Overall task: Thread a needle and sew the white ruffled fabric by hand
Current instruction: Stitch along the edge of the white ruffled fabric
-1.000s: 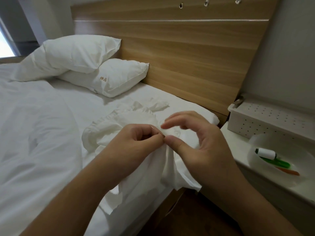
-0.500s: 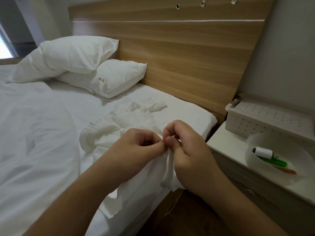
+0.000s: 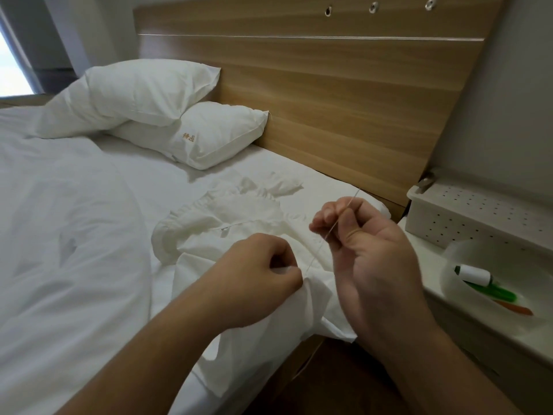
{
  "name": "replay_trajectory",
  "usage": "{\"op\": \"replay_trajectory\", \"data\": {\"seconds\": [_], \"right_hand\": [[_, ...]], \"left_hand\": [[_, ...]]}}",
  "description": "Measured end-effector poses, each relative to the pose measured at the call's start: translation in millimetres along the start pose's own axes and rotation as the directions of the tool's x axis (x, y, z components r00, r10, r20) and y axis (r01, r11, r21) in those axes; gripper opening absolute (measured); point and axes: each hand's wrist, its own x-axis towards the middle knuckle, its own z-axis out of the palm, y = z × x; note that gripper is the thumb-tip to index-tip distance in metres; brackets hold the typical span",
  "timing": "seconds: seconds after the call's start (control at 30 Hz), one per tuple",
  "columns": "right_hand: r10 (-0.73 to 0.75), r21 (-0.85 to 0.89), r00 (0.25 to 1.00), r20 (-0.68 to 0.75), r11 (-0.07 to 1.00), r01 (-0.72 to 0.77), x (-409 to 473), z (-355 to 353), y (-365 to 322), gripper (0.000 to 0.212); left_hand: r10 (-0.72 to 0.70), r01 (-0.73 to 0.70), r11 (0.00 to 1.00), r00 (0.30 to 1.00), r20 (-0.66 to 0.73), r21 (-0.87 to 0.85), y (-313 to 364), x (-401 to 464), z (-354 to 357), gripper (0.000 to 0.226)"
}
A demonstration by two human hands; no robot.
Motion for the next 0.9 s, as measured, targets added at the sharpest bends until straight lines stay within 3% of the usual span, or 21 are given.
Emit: {"op": "replay_trajectory", "data": {"seconds": [0.13, 0.2, 0.27, 0.37, 0.47, 0.5, 0.57, 0.63, 0.73, 0.9], "right_hand": [[0.003, 0.112, 1.0, 0.02, 0.994, -0.005, 4.5, -5.9, -17.7, 0.023], [0.001, 0.023, 1.0, -0.004, 1.0, -0.001, 8.5, -12.6, -21.8, 0.019], [-0.027, -0.216, 1.0, -0.009, 0.976, 0.025, 13.6, -23.7, -18.6, 0.013], [-0.056, -0.638, 0.975, 0.216, 0.748, 0.184, 16.0, -38.9, -13.1, 0.027], [0.071, -0.848, 0.899, 0.432, 0.371, 0.379, 17.4, -46.4, -10.4, 0.046], [0.081, -0.867, 0.886, 0.456, 0.266, 0.422, 18.0, -47.5, -8.4, 0.043], [0.039, -0.88, 0.893, 0.447, 0.196, 0.432, 19.2, -47.5, -4.3, 0.022], [-0.028, -0.89, 0.93, 0.367, 0.282, 0.359, 20.4, -47.9, -2.8, 0.011], [0.008, -0.846, 0.99, 0.139, 0.521, 0.114, 24.5, -47.5, -2.8, 0.026], [0.176, -0.671, 0.969, -0.171, 0.7, -0.246, 34.1, -54.3, 8.1, 0.033]], "left_hand": [[-0.012, 0.01, 0.999, 0.999, -0.037, -0.05, -2.0, 2.1, -3.9, 0.018], [-0.01, 0.006, 0.996, 0.999, -0.041, -0.091, -3.0, 2.0, -4.8, 0.013], [0.014, -0.018, 0.987, 1.0, -0.023, -0.16, -3.7, 1.3, -4.9, 0.011], [0.09, -0.092, 0.969, 0.996, -0.019, -0.229, -2.0, 0.1, -6.7, 0.016], [0.114, -0.112, 0.972, 0.994, -0.003, -0.205, 2.6, -1.3, -7.9, 0.016], [0.111, -0.107, 0.973, 0.994, 0.008, -0.205, 3.1, -1.5, -8.1, 0.017], [0.101, -0.094, 0.971, 0.995, 0.023, -0.219, 3.5, -2.1, -9.2, 0.016], [0.096, -0.088, 0.973, 0.995, 0.029, -0.213, 3.1, -2.4, -10.3, 0.014], [0.072, -0.062, 0.977, 0.997, 0.038, -0.203, 3.2, -3.3, -11.4, 0.015], [0.066, -0.055, 0.98, 0.997, 0.051, -0.191, 2.9, -3.4, -12.5, 0.016]]}}
